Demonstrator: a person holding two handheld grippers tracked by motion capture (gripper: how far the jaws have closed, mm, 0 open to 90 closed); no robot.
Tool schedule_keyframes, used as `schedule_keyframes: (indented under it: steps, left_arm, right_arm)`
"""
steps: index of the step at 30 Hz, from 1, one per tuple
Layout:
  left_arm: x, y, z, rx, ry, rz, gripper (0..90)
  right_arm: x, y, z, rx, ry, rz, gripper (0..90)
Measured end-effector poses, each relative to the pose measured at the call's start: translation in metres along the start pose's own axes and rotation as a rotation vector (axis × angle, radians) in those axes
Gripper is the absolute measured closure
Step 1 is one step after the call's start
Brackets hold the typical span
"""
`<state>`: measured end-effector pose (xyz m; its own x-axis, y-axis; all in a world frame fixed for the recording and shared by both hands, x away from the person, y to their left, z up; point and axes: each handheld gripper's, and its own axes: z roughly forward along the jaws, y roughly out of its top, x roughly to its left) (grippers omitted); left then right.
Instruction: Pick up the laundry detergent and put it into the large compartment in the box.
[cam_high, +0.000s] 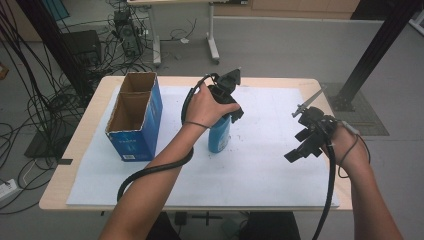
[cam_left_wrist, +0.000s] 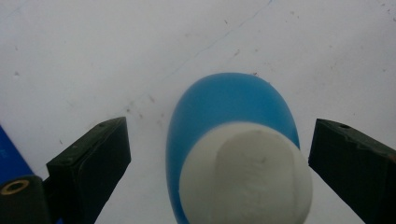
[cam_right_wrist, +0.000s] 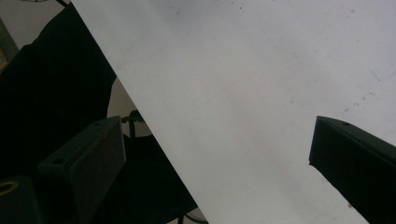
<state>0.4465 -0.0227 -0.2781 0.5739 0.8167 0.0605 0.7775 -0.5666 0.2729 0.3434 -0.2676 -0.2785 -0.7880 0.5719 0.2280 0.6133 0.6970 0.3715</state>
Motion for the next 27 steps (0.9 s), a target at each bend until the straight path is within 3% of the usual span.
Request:
schedule_keyframes:
  steps: [10, 27]
  left_arm:
    - [-0.002, 0.0, 0.008, 0.002, -0.016, -0.008, 5.9]
    - [-0.002, -0.001, 0.015, 0.006, 0.002, -0.018, 5.9]
  right_arm:
    - [-0.001, -0.002, 0.001, 0.0, 0.001, -0.001, 3.4]
    - [-0.003, -0.002, 0.003, 0.001, 0.0, -0.004, 3.4]
